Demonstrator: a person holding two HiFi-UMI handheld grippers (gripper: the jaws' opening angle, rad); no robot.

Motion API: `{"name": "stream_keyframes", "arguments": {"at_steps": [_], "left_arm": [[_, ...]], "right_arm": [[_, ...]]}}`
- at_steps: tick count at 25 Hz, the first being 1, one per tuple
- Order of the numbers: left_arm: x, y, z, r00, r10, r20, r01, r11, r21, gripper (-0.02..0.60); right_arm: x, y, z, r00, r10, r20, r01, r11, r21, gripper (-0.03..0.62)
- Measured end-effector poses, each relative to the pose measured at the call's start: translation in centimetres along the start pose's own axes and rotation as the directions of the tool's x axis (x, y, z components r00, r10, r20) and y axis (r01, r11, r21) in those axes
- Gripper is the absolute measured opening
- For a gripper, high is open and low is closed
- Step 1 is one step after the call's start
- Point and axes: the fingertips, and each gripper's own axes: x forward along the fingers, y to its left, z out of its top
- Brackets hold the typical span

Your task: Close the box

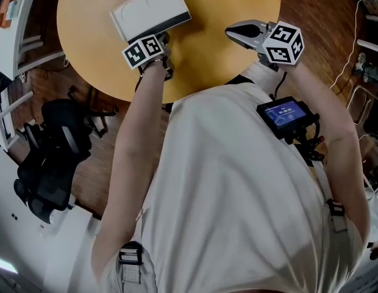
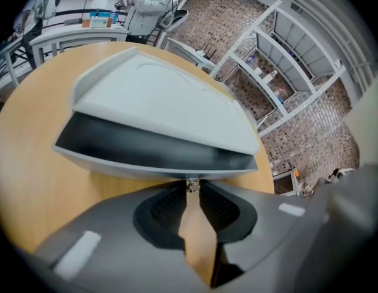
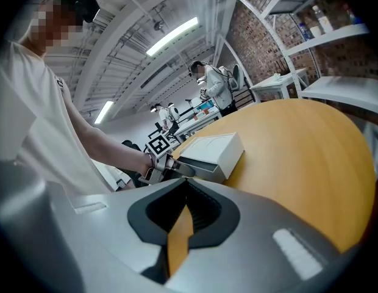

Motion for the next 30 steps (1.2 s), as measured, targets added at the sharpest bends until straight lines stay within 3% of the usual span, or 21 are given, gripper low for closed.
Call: {"name": "stream_keyframes", "arguments": {"at_steps": [7, 11, 17, 23, 27, 30], "left_arm": [[1.3, 0.5, 3.2, 1.0, 0.01, 0.008, -0.009, 0.999, -0.045, 0.067], [1.7, 0.3, 3.5, 1.0, -0.02, 0.013, 0.021, 0.997, -0.069, 0.071], [0.4, -0.4, 2.1, 0.996, -0.077, 0.05, 0.08, 0.995, -0.066, 0.164], [-4.5, -3.0, -1.7, 0.975, -0.167, 0.147, 0.156, 0.984, 0.081, 0.179], [-9.4, -5.7, -2.7, 0.927, -0.231, 0.296, 0.179, 0.965, 0.191, 0.132], [-12.5, -7.5, -2.8, 0.899, -0.246, 0.362, 0.131, 0.94, 0.315, 0.077]], "right_arm": [[-0.7, -0.7, -1.2, 1.0, -0.029, 0.006, 0.029, 0.999, 0.031, 0.002], [-0.9, -0.9, -1.3, 0.999, -0.035, 0.008, 0.035, 0.999, 0.03, 0.002], [-0.5, -0.6, -1.2, 1.0, -0.022, 0.0, 0.022, 1.0, 0.003, 0.002], [1.4, 1.2, -0.3, 0.999, 0.043, -0.025, -0.044, 0.997, -0.057, 0.002], [2.7, 2.8, 0.8, 0.995, 0.094, -0.044, -0.098, 0.989, -0.108, 0.002], [3.8, 4.6, 1.7, 0.988, 0.142, -0.059, -0.149, 0.977, -0.155, 0.001]]}}
